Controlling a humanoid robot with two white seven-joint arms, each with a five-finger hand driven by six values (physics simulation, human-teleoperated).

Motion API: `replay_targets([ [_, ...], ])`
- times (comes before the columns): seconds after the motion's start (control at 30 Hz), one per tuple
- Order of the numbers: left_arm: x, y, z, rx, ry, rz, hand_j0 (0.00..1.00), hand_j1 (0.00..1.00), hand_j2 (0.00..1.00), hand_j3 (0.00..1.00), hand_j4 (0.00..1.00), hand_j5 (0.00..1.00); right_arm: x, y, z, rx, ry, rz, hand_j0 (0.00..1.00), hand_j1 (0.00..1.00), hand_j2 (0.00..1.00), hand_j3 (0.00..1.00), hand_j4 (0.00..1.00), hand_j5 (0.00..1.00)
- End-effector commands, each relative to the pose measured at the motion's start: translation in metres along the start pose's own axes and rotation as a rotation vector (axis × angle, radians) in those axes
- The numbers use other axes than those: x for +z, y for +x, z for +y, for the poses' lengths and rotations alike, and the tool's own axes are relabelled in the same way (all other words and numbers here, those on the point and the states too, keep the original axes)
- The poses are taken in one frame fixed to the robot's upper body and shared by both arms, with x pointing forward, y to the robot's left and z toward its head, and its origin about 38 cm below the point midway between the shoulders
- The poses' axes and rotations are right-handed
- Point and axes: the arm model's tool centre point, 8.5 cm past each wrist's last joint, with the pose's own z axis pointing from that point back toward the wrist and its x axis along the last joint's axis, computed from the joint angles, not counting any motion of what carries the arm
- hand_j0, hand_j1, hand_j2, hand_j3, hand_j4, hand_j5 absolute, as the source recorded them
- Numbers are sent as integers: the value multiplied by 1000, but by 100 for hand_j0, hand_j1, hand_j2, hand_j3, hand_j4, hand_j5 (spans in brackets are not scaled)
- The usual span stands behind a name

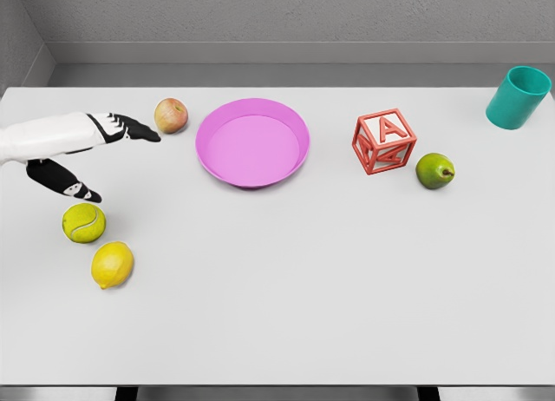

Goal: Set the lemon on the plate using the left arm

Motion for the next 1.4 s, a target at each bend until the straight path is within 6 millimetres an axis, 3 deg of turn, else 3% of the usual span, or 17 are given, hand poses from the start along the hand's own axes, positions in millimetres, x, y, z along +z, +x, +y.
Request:
replay_targets([
  [0.0, 0, 1, 0, 4, 0, -2, 100, 100, 100, 100, 100, 100, 0, 0, 0, -6, 0, 2, 100, 100, 100, 100, 100, 100],
  [0.2, 2, 1, 4, -3, 13, -1, 100, 100, 100, 100, 100, 100, 1, -5, 1, 1, 6, 6, 100, 100, 100, 100, 100, 100],
  [0.43, -2, -3, -12, -100, -85, 64, 100, 100, 100, 100, 100, 100, 1, -5, 1, 1, 6, 6, 100, 100, 100, 100, 100, 100],
  [0.53, 9, -4, 3, -167, -78, 107, 100, 100, 100, 100, 100, 100, 1, -5, 1, 1, 6, 6, 100, 100, 100, 100, 100, 100],
  [0.6, 30, -8, 3, -204, -132, 174, 100, 100, 100, 100, 100, 100, 1, -5, 1, 1, 6, 6, 100, 100, 100, 100, 100, 100],
  [0.63, 31, -7, 4, -217, -141, 178, 100, 100, 100, 100, 100, 100, 1, -5, 1, 1, 6, 6, 100, 100, 100, 100, 100, 100],
  [0.73, 24, 6, -17, -200, -181, 129, 100, 100, 100, 100, 100, 100, 1, -5, 1, 1, 6, 6, 100, 100, 100, 100, 100, 100],
  [0.9, 32, 19, -44, -180, -270, 107, 100, 100, 100, 100, 100, 100, 1, -5, 1, 1, 6, 6, 100, 100, 100, 100, 100, 100],
  [1.13, 32, 24, -66, -150, -320, 88, 100, 100, 100, 100, 100, 100, 1, -5, 1, 1, 6, 6, 100, 100, 100, 100, 100, 100],
  [1.37, 10, 25, -80, -158, -306, 55, 100, 100, 100, 100, 100, 100, 1, -5, 1, 1, 6, 6, 100, 100, 100, 100, 100, 100],
])
